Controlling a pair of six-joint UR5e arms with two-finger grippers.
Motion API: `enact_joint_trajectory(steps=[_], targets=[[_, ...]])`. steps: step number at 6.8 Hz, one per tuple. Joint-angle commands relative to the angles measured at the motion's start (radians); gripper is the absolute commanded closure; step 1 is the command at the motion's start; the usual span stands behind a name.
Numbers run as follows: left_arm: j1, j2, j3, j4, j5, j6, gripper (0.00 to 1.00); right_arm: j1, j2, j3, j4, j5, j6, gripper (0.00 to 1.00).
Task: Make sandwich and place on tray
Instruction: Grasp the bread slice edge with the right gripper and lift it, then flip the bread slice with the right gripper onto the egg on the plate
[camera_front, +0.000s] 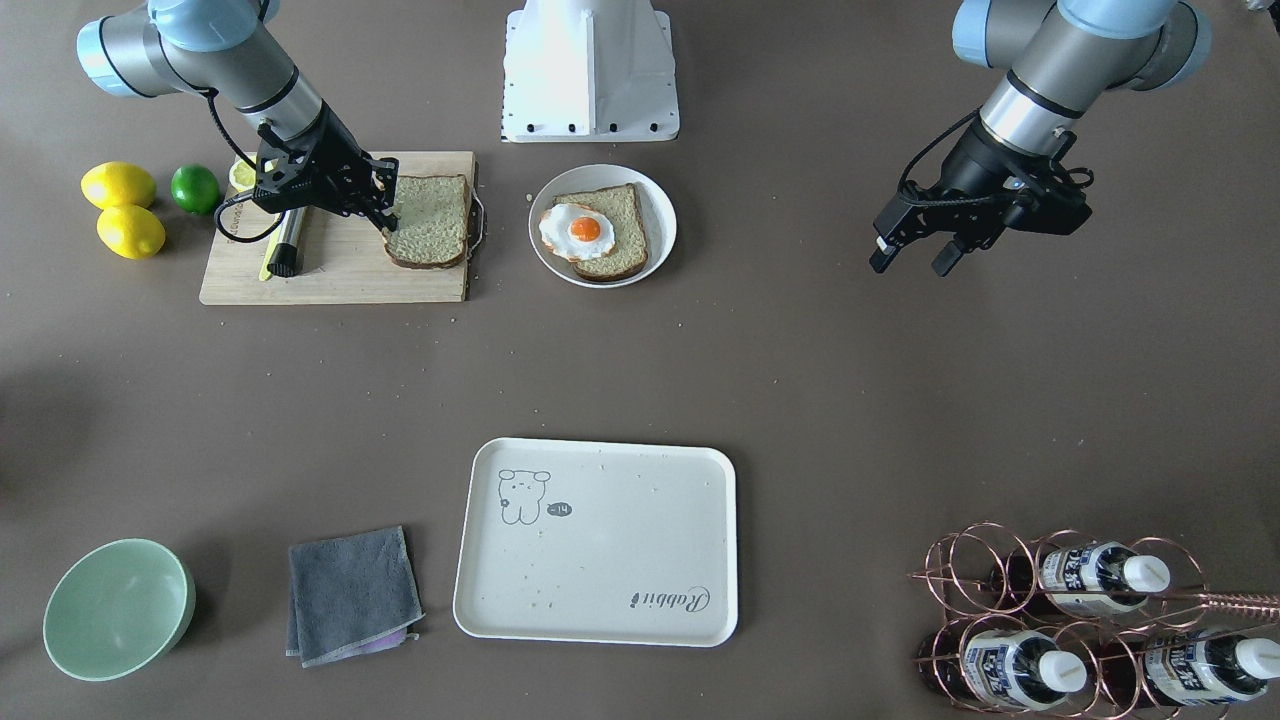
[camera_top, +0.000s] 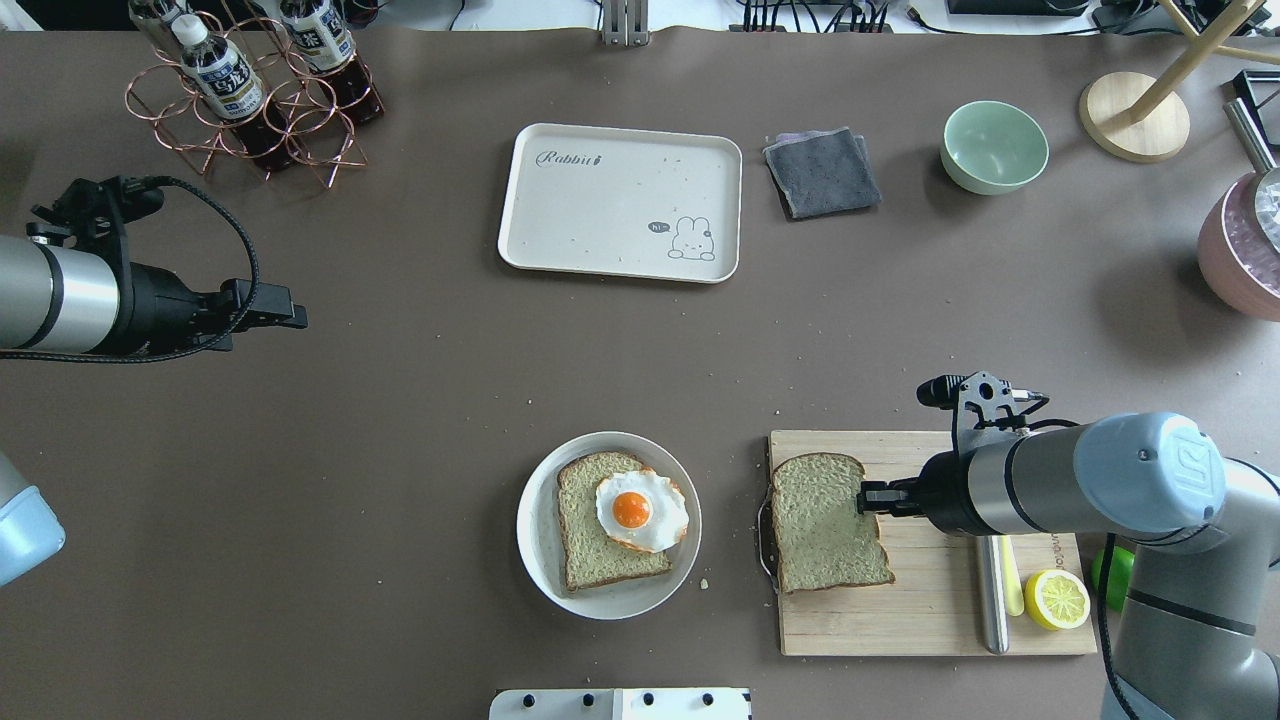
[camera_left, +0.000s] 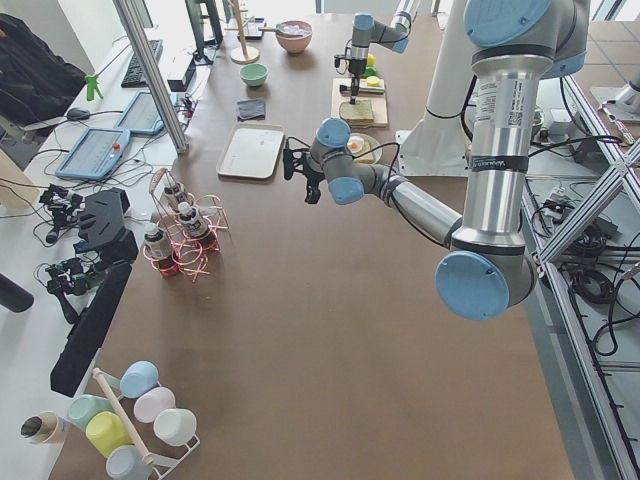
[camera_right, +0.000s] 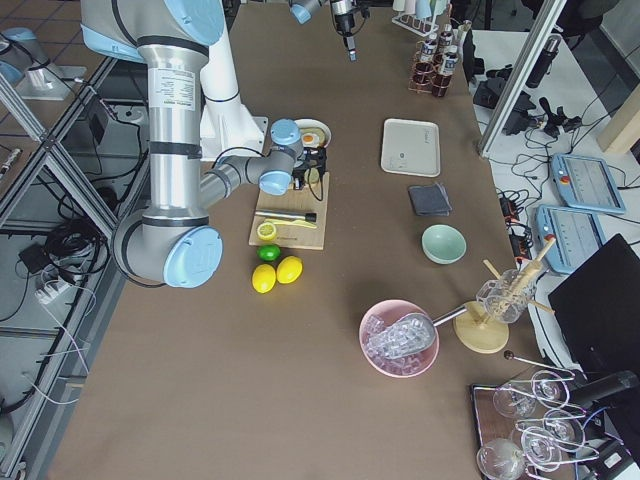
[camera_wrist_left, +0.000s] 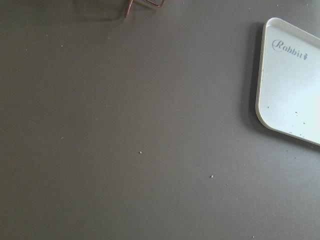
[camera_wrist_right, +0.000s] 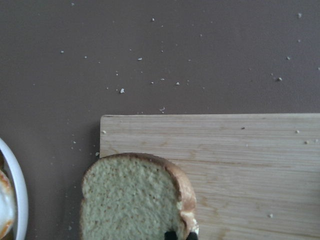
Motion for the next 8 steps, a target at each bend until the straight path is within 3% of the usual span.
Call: enact_joint_trajectory(steps=[1,4,8], targets=[[0.006,-0.001,0.005,0.0,0.0,0.0,0.03,0.069,0.038,0.041,0.001,0.13,0.013,1.0],[0.043,-0.004,0.01,0.002,0.045,0.0,0.03,0.045,0.276,-0.069,0.0,0.115,0.077,1.0],[0.052,-0.004,0.01,0.0,0.046,-0.023,0.03,-0.058,0.365,-0.124,0.0,-0.006,0.073,1.0]])
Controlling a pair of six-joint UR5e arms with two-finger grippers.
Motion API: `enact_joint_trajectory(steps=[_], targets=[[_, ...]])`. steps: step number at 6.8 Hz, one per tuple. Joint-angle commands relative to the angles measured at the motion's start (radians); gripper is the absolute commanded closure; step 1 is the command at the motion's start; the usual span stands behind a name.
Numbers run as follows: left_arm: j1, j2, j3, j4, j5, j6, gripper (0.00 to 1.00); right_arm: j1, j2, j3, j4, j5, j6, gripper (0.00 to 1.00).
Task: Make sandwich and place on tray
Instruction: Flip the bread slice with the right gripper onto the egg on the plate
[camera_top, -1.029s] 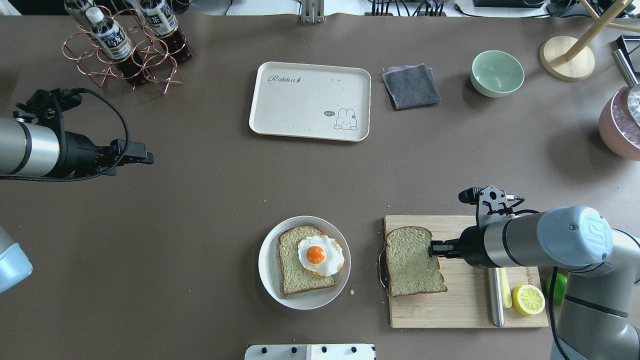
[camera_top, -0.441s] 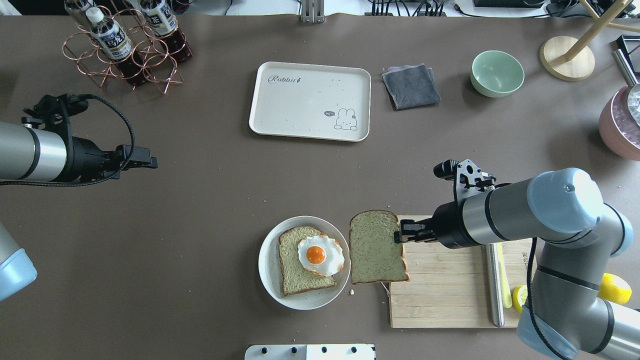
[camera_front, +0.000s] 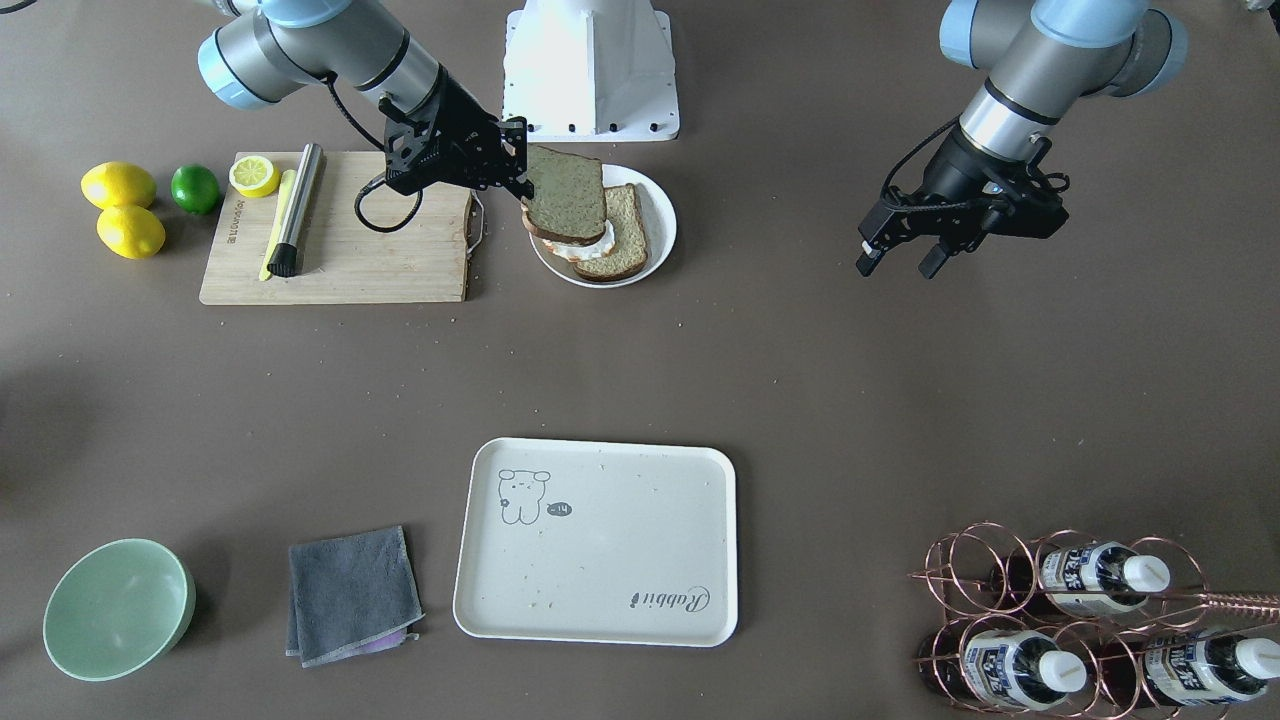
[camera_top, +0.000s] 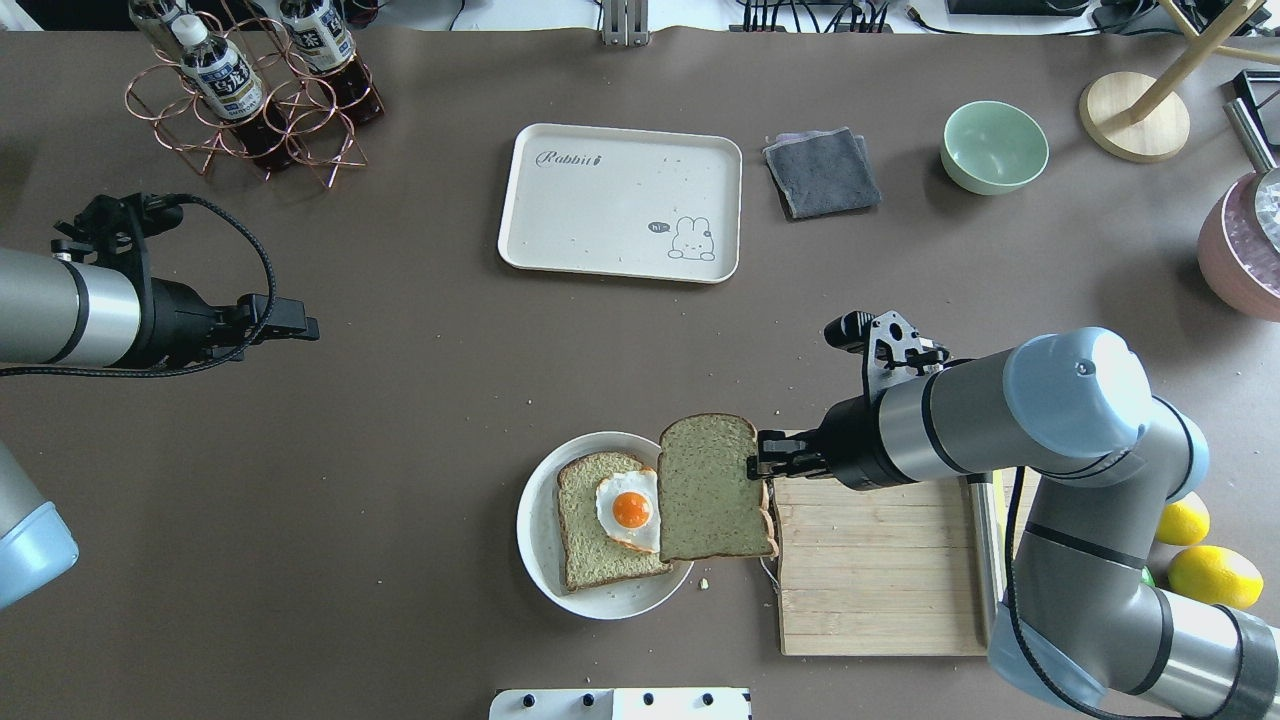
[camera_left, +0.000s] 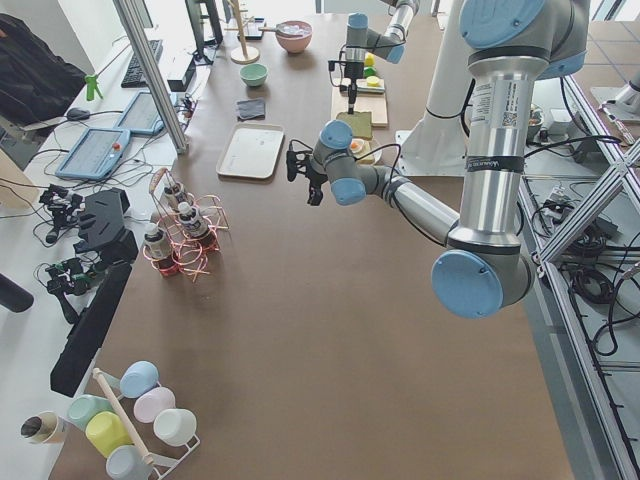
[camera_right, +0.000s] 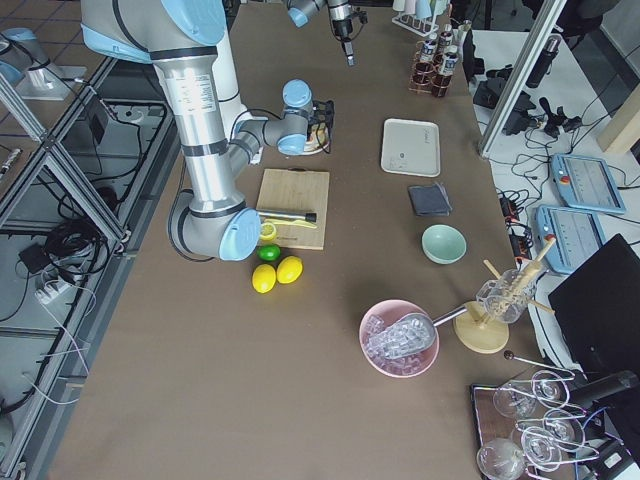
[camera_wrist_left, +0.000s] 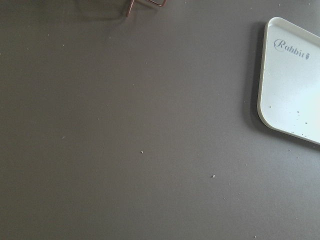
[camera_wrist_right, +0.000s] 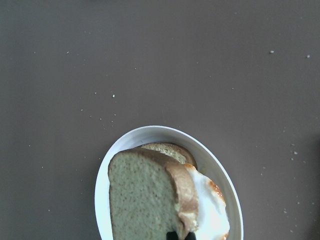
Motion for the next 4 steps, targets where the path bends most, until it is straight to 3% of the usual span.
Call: enact_joint_trajectory(steps=[1,4], targets=[[0.011,0.001,0.001,0.0,0.013,-0.007,0.03,-0.042,0.034,-0.038,0.001,-0.063,-0.003,1.0],[0.037,-0.002,0.007,0.0,0.044,-0.029,0.03,-0.083,0.063,-0.106,0.001,-0.118,-0.003,1.0]])
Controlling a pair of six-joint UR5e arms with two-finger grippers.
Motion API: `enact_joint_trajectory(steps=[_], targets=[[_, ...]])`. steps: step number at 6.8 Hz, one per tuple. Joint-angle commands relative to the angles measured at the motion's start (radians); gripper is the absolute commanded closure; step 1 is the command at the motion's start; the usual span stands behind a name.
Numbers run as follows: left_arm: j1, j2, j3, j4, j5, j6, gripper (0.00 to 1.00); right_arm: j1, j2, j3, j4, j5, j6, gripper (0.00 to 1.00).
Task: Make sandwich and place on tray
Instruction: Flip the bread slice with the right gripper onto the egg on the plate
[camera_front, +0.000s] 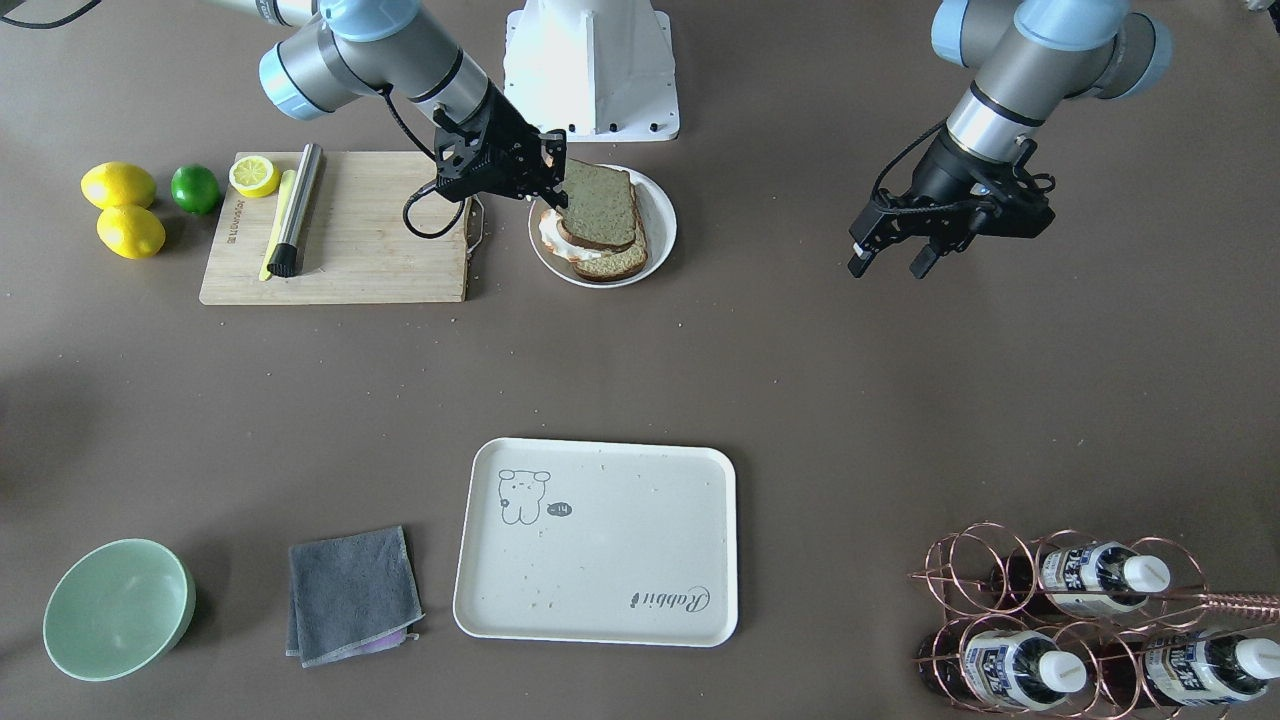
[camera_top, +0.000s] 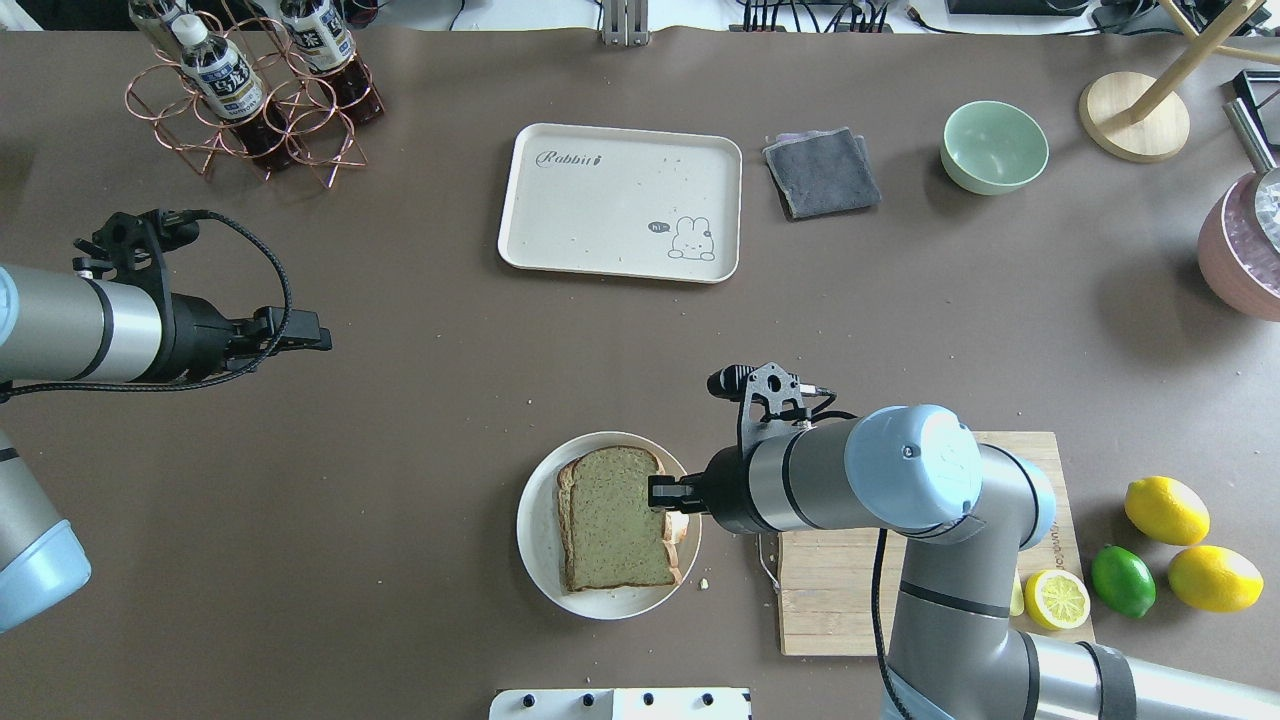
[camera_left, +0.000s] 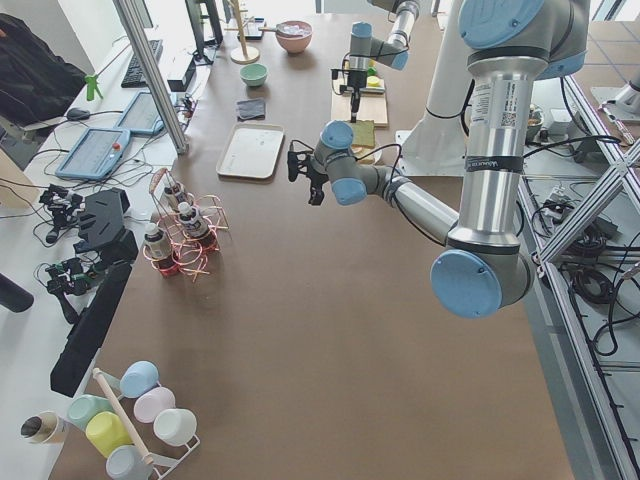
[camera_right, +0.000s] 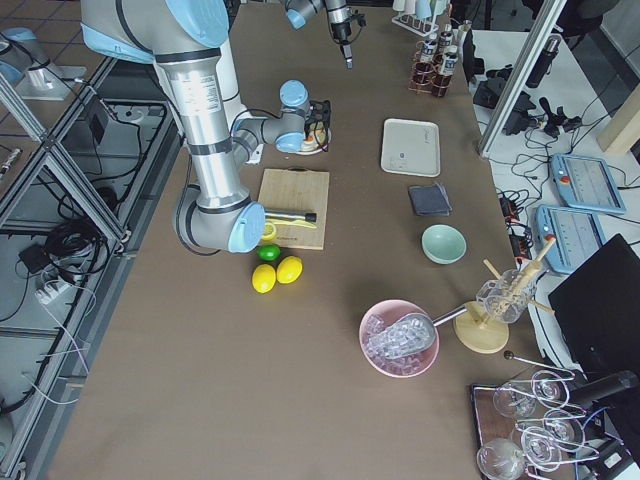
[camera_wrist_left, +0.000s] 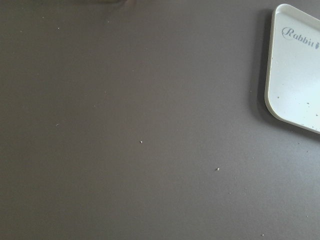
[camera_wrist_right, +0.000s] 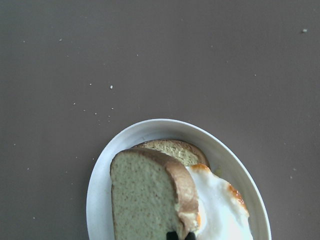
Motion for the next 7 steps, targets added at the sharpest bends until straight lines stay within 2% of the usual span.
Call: enact_joint_trajectory(steps=[1,2,3,4,6,7], targets=[[0.004,-0.001,0.003,0.0,0.004,-0.004,0.03,-0.034,0.004,-0.025,0.0,-0.056,0.001,1.0],[0.004,-0.001,0.001,0.0,0.004,-0.004,0.03,-0.035,0.004,-0.027,0.0,-0.057,-0.001,1.0],[0.004,-0.001,-0.001,0.0,0.004,-0.004,0.03,-0.034,0.003,-0.025,0.0,-0.055,-0.002,0.27],[0.004,-0.001,-0.001,0.0,0.004,-0.004,0.03,-0.019,-0.002,-0.009,0.0,-0.055,-0.004,0.01],[0.033,-0.027,-0.004,0.0,0.02,-0.057,0.03,0.05,-0.003,0.018,-0.001,0.0,0.005,0.01],[0.109,-0.058,-0.002,0.001,0.099,-0.093,0.03,0.113,-0.005,0.018,-0.005,0.059,0.004,0.01]])
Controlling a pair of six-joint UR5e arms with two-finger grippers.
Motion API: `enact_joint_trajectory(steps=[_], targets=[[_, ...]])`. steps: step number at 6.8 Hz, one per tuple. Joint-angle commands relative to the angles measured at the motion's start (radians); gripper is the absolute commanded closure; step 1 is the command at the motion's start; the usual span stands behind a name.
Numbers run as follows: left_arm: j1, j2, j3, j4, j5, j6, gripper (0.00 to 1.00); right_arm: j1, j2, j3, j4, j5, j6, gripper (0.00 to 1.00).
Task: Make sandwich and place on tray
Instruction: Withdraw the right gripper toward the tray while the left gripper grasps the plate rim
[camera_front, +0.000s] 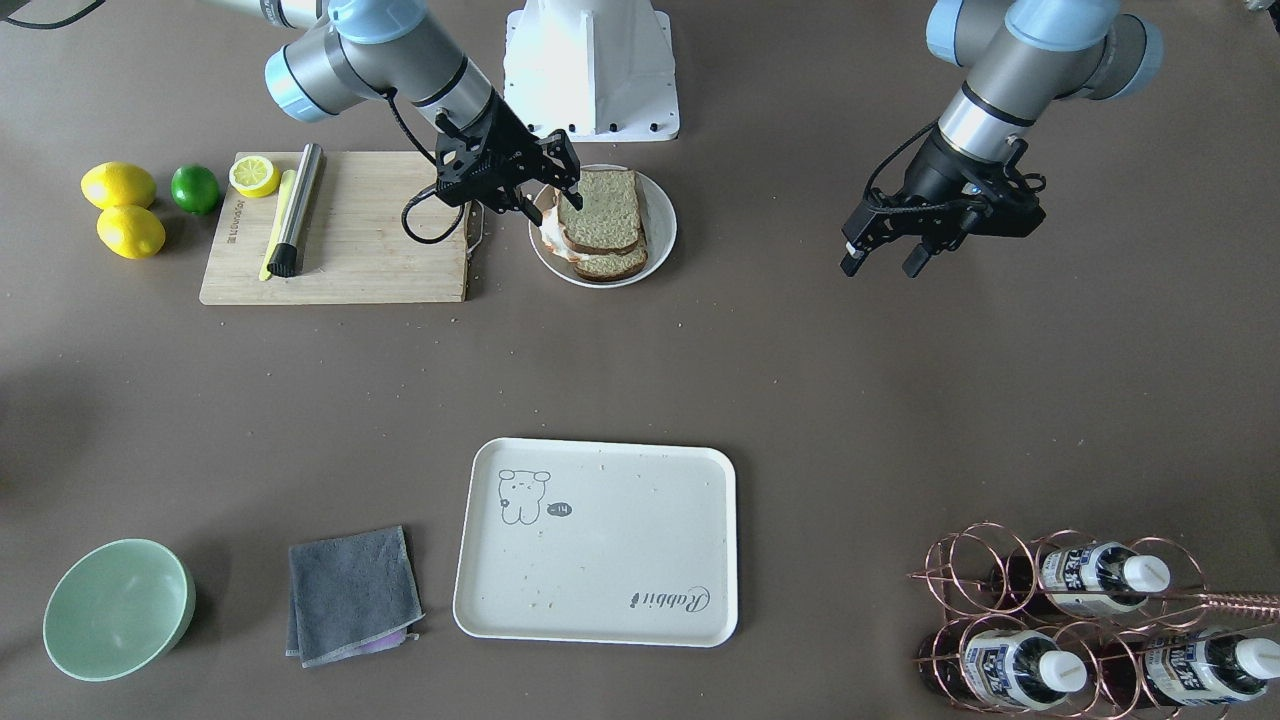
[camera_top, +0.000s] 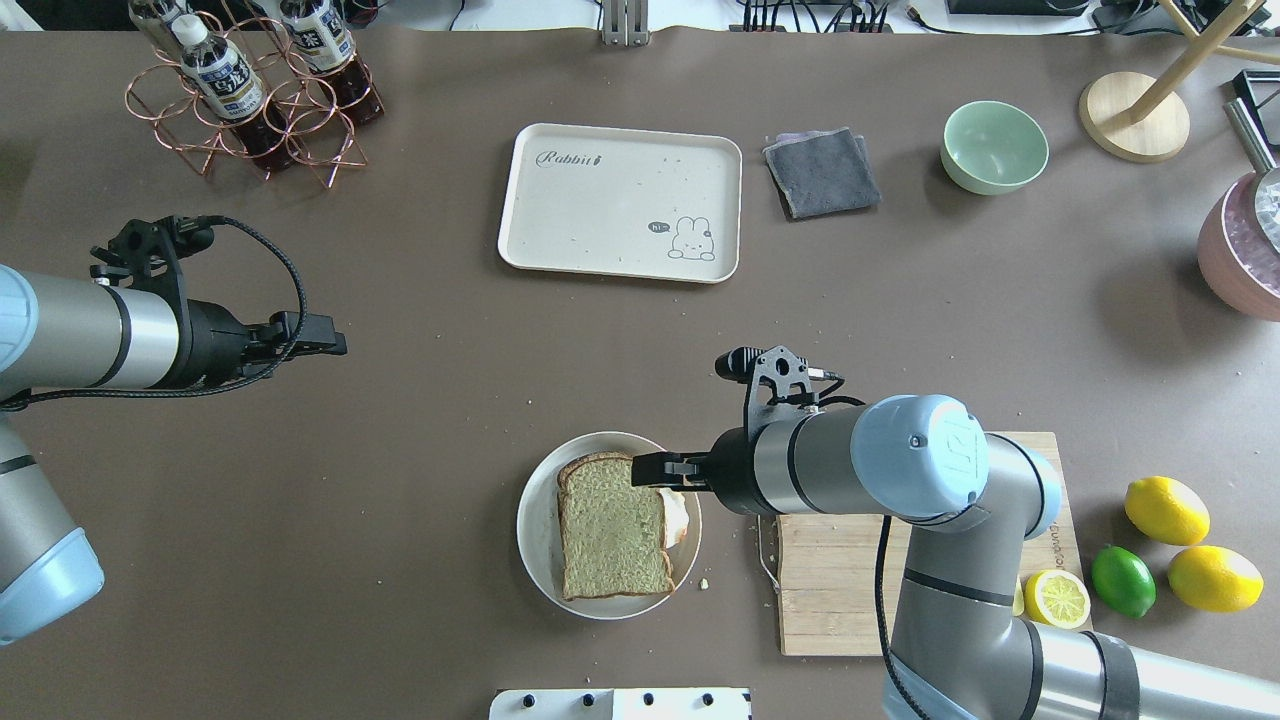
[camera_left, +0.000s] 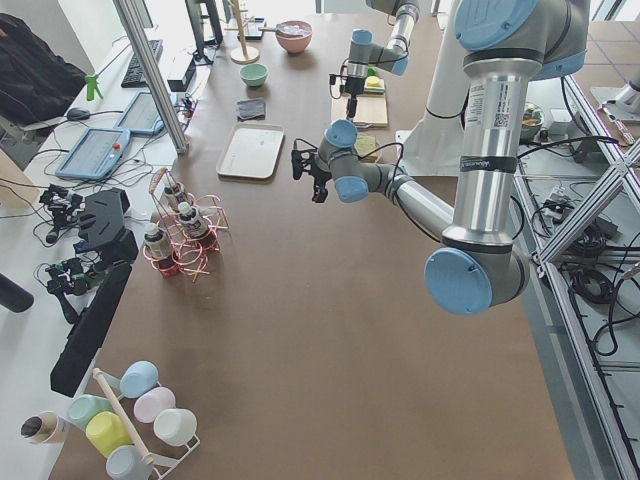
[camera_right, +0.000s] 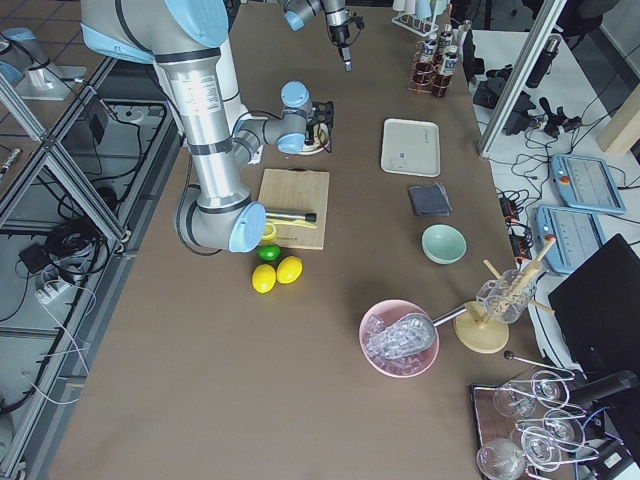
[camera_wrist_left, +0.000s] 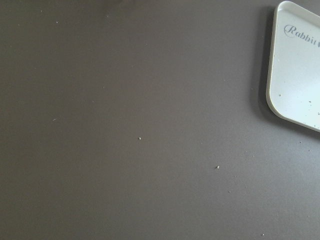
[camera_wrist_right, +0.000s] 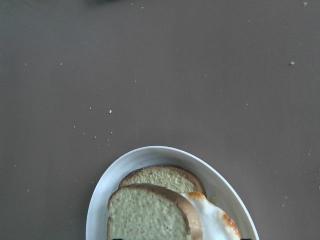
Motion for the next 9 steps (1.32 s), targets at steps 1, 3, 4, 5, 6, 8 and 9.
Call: enact_joint_trajectory(steps=[1,3,4,5,6,8,9], targets=[[0.122,-0.048,-0.004,0.001,0.113,-0.12,0.03,0.154,-0.011,0.002,-0.005,0.177,0.0,0.01],[0.305,-0.079,-0.006,0.006,0.283,-0.215,0.03,0.279,-0.057,-0.003,-0.002,0.292,-0.018,0.01],[0.38,-0.09,-0.004,0.006,0.348,-0.242,0.04,0.305,-0.072,-0.009,-0.002,0.294,-0.05,0.01],[0.431,-0.108,0.0,0.012,0.409,-0.257,0.21,0.311,-0.084,-0.009,-0.004,0.291,-0.091,0.01],[0.48,-0.121,0.009,0.012,0.457,-0.272,0.25,0.311,-0.091,-0.011,-0.002,0.288,-0.092,0.01],[0.483,-0.208,0.075,0.05,0.464,-0.276,0.25,0.311,-0.091,-0.024,-0.002,0.279,-0.092,0.01],[0.485,-0.211,0.1,0.05,0.464,-0.294,0.25,0.31,-0.089,-0.043,-0.001,0.279,-0.092,0.01]])
